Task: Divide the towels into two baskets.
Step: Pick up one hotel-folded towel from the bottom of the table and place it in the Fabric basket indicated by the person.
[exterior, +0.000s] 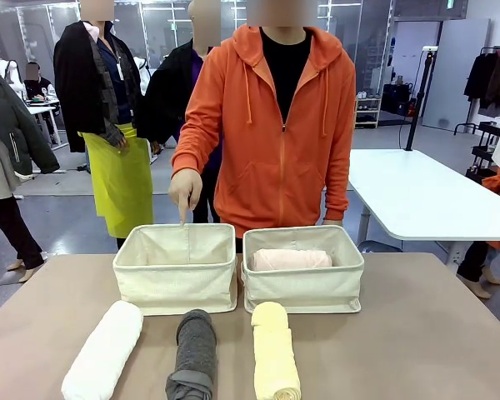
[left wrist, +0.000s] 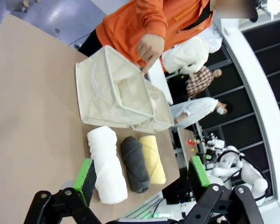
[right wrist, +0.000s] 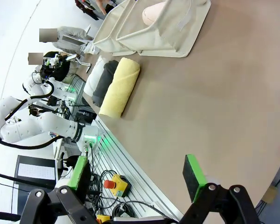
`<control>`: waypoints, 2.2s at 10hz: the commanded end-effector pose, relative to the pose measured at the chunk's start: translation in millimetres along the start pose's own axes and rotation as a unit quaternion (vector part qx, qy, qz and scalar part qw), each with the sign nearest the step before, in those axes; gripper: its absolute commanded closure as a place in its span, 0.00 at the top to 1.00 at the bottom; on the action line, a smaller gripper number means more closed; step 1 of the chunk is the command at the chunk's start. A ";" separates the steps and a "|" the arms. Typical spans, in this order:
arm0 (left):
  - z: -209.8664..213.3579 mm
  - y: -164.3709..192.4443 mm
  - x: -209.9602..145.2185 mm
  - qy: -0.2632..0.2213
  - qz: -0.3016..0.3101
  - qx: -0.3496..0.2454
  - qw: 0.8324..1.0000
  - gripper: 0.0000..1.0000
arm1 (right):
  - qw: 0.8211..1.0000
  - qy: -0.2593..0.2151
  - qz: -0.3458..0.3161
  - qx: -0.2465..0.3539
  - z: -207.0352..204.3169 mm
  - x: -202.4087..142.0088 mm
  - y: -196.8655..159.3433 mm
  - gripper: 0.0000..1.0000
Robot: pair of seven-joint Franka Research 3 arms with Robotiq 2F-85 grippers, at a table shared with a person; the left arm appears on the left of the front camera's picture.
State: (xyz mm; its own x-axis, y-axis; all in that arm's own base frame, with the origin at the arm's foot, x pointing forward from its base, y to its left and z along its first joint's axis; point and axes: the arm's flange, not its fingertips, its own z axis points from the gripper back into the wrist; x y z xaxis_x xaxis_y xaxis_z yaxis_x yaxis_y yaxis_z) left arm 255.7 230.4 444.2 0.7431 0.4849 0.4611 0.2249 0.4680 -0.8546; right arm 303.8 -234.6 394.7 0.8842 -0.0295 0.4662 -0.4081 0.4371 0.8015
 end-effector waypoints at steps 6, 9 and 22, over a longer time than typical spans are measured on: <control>-99.4 -47.7 -55.3 0.213 -0.022 0.184 0.959 1.00 | 1.000 0.001 -0.007 -0.005 1.5 -0.5 3.1 1.00; -148.9 -47.8 -87.9 0.243 0.017 0.242 0.939 1.00 | 1.000 0.001 -0.007 -0.005 1.5 -0.5 3.1 1.00; -251.1 1.8 -175.6 0.330 -0.054 0.316 0.888 1.00 | 1.000 0.001 -0.007 -0.005 1.5 -0.5 3.1 1.00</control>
State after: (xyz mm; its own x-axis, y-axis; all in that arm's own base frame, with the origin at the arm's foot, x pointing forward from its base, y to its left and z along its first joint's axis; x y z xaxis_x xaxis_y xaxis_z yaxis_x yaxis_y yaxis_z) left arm 383.6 -40.6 354.5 0.9969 -0.0347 0.0703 0.0602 0.9136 -0.4020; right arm 303.8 -234.7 394.6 0.8843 -0.0297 0.4659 -0.4077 0.4372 0.8016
